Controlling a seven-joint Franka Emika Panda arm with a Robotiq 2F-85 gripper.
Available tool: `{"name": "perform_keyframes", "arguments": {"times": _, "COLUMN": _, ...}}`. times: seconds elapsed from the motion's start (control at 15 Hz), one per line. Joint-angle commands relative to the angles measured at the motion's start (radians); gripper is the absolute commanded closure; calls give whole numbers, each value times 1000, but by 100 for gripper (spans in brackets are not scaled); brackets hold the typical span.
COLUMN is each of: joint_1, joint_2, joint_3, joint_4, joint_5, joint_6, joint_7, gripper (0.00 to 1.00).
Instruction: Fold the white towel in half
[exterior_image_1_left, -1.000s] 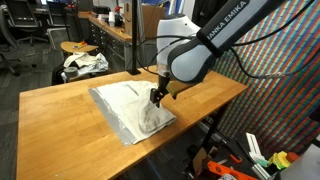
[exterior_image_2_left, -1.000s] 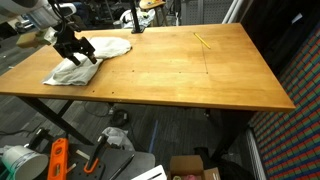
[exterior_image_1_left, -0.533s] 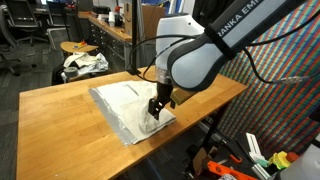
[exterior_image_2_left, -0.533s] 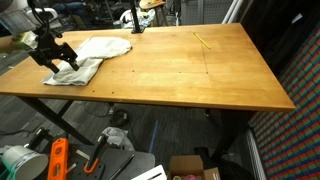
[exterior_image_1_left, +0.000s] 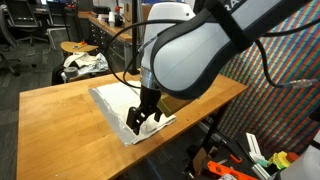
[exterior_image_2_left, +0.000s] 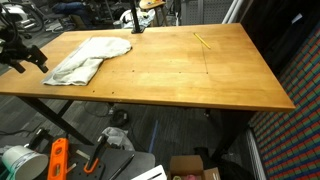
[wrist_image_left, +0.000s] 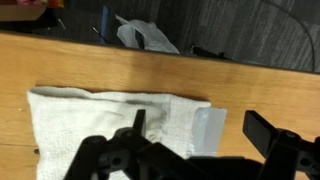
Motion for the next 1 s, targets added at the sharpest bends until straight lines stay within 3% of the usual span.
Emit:
{"name": "perform_keyframes", "arguments": {"times": 0.0, "joint_1": 14, "joint_2": -12, "joint_3": 25, "joint_4": -11, "joint_5": 25, "joint_6": 102, "joint_7": 19, "gripper": 0}}
{"name": "perform_keyframes", "arguments": {"times": 0.33, "joint_1": -10, "joint_2": 51, "joint_3": 58, "joint_4": -23, "joint_5": -59, "joint_6": 333, "joint_7": 103, "gripper": 0}}
{"name": "perform_keyframes", "arguments": {"times": 0.93, "joint_1": -100, "joint_2": 150, "joint_3": 43, "joint_4": 48, "joint_5": -492, "joint_6": 286, "joint_7": 459, "gripper": 0}}
